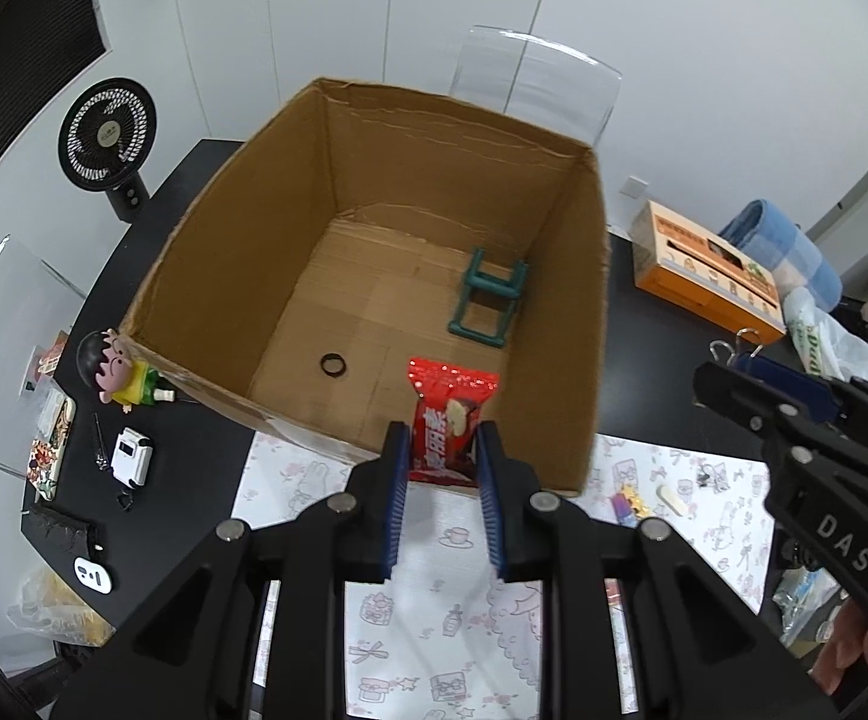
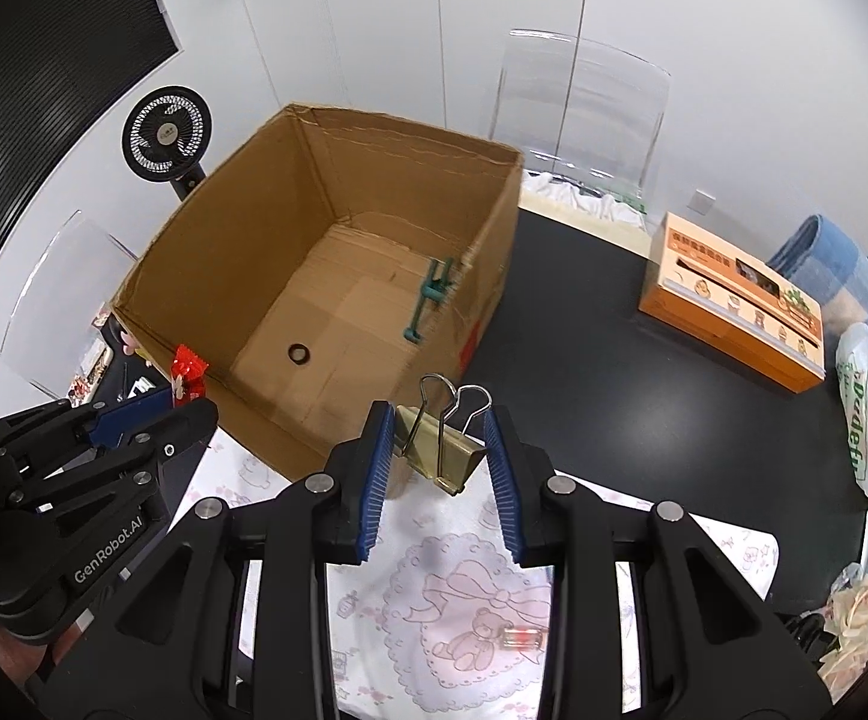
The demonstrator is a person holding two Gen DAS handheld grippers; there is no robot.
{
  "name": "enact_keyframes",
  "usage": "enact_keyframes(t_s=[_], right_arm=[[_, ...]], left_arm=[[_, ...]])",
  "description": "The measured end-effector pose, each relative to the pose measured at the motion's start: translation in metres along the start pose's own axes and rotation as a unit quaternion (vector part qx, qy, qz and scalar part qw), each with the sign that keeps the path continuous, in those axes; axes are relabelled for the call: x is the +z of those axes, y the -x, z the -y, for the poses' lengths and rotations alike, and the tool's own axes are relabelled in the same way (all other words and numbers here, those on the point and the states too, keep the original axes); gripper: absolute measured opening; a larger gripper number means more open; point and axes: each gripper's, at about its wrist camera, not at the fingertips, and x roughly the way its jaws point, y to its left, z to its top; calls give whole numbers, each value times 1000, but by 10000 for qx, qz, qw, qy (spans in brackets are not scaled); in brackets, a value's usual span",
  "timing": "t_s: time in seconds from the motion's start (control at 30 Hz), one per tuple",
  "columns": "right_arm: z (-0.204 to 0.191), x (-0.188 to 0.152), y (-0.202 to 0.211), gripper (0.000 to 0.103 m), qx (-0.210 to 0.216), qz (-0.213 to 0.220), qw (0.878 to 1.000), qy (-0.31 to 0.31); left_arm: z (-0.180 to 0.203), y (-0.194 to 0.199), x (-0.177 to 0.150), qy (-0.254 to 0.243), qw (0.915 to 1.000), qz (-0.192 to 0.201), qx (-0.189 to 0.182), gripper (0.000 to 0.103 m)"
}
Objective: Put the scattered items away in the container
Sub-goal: 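Open both grippers to drop the clip and candy into the box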
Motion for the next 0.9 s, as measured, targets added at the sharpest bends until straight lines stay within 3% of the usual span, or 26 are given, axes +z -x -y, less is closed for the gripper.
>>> enact_keyframes(t_s=[0.9], right_arm=[[-57,54,-47,32,145,-191,9990,376]], left_arm=[[-67,-25,41,389,9992,-69,90,22]])
